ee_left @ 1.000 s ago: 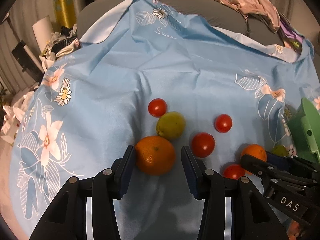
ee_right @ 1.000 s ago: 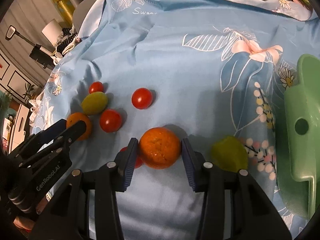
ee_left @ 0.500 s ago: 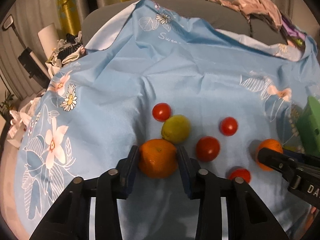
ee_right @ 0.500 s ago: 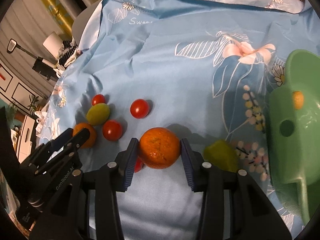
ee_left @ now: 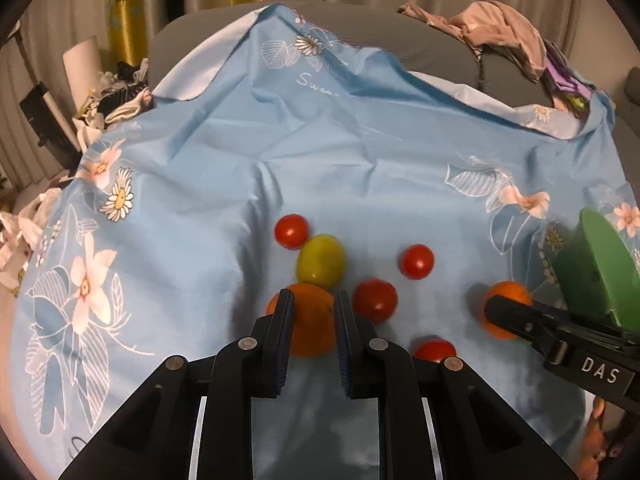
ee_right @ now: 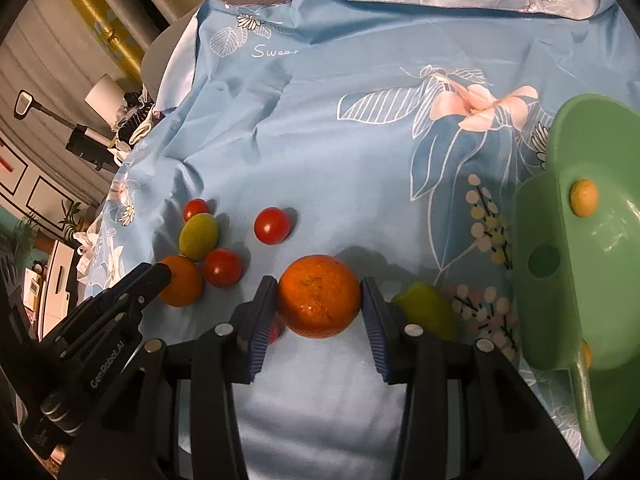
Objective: Organize fruits
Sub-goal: 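Lower the right gripper around the large mandarin orange and close it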
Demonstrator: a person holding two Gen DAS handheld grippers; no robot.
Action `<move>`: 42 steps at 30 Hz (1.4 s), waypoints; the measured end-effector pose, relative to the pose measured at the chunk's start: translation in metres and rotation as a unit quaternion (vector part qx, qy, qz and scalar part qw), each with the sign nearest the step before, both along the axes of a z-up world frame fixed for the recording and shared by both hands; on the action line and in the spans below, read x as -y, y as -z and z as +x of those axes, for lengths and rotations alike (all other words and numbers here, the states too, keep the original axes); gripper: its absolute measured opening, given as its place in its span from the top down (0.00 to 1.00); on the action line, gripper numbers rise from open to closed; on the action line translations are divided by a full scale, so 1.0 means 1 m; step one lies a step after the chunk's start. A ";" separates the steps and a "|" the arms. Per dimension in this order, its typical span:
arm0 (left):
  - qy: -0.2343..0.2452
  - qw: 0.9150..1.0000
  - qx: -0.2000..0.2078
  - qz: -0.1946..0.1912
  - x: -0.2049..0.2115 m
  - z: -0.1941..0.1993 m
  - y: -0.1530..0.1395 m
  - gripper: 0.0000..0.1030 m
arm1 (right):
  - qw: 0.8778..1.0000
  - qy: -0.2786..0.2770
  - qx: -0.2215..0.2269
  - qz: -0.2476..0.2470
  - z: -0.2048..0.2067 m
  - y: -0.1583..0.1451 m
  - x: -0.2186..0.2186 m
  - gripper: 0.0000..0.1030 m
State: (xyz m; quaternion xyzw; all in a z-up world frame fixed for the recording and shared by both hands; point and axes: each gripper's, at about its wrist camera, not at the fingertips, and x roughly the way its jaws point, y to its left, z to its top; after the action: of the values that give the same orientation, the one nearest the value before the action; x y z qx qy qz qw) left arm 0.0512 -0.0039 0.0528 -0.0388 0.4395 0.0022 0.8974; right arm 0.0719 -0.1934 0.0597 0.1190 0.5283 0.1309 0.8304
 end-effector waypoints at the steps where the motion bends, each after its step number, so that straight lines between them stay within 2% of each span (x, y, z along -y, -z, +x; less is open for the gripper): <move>1: -0.002 1.000 0.001 0.010 0.002 0.000 0.001 0.83 | 1.000 0.000 -0.002 0.000 0.001 0.001 0.000 0.58; 3: -0.005 0.999 0.003 0.033 0.005 0.000 0.003 0.81 | 1.000 -0.001 -0.006 0.000 0.001 0.003 -0.001 0.58; 5: -0.001 0.999 -0.001 0.039 0.006 0.000 0.005 0.72 | 1.000 -0.002 -0.009 0.001 0.001 0.004 -0.001 0.57; 7: 0.013 0.999 -0.005 0.033 0.007 0.000 0.007 0.51 | 1.000 -0.003 -0.009 0.003 0.001 0.003 -0.002 0.57; 8: 0.017 0.999 -0.005 0.032 0.008 0.000 0.008 0.48 | 1.000 -0.004 -0.010 0.003 0.001 0.004 -0.003 0.57; 11: 0.007 0.999 -0.004 0.039 0.009 0.000 0.010 0.48 | 1.000 -0.006 -0.011 0.001 0.002 0.005 -0.004 0.57; 21: -0.031 0.999 -0.013 0.008 -0.008 0.008 0.014 0.48 | 1.000 -0.015 -0.009 0.008 0.002 0.004 -0.007 0.58; 28: -0.030 0.999 -0.012 0.017 -0.006 0.008 0.015 0.48 | 1.000 -0.013 -0.013 -0.002 0.003 0.007 -0.006 0.57; 35: -0.029 0.999 -0.012 0.016 -0.006 0.008 0.015 0.48 | 0.998 -0.027 -0.032 -0.037 0.004 0.020 -0.018 0.56; 39: -0.018 1.000 -0.007 -0.004 -0.003 0.007 0.012 0.48 | 0.998 -0.033 -0.019 -0.059 0.004 0.019 -0.024 0.56; 42: -0.018 1.000 -0.006 0.010 0.001 0.008 0.013 0.48 | 0.997 -0.032 -0.012 -0.064 0.006 0.020 -0.024 0.56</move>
State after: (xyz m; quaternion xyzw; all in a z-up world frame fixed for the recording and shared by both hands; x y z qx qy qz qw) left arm 0.0594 -0.0045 0.0395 -0.0378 0.4444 0.0228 0.8947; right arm 0.0781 -0.1698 0.0400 0.0500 0.5490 0.1219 0.8254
